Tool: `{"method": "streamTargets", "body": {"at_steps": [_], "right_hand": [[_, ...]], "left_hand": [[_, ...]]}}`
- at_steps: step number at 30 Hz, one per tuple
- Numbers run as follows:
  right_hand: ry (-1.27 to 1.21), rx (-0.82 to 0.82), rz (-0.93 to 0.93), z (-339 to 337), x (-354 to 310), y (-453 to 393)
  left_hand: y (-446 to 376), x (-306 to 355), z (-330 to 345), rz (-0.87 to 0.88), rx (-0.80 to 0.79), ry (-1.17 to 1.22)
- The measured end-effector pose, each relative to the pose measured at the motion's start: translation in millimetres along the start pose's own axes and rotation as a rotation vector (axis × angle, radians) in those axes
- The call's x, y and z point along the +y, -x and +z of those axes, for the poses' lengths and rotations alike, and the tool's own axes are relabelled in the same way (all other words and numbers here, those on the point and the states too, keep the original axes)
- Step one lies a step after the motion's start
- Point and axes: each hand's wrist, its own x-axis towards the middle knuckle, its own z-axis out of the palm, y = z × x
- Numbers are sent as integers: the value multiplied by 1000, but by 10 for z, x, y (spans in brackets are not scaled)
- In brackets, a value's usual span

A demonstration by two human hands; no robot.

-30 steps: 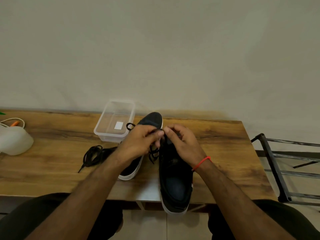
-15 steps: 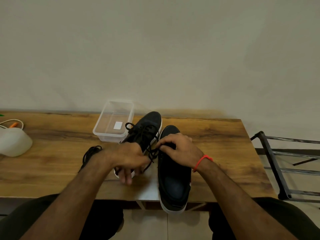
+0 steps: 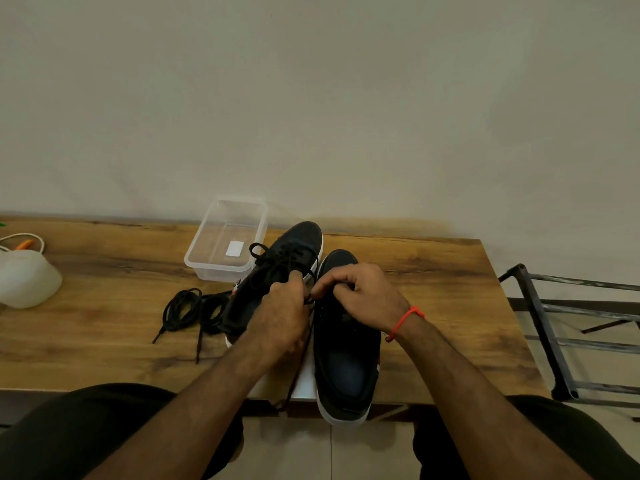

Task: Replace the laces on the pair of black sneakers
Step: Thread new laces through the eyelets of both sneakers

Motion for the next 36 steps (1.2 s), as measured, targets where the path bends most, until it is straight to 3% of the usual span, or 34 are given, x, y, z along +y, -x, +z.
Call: {"method": "streamTargets", "body": {"at_steps": [3, 6, 10, 14, 19, 27, 36], "right_hand": [[-86, 201, 137, -127, 69, -31], [-117, 340, 255, -232, 170, -64], [86, 228, 405, -280, 285, -68], [221, -3, 541, -246, 332, -22], [217, -137, 602, -327, 225, 61], [130, -66, 610, -381, 209, 114], [-2, -70, 642, -383, 249, 133]], "left_hand": [[-54, -51, -61, 106, 99, -41], [-103, 0, -238, 226, 202, 171], [-131, 94, -323, 340, 268, 441], [-174, 59, -190, 378, 330, 251], [-200, 114, -1, 459, 277, 184], [-127, 235, 167, 482, 206, 245], [-82, 276, 214, 451, 112, -237]]}}
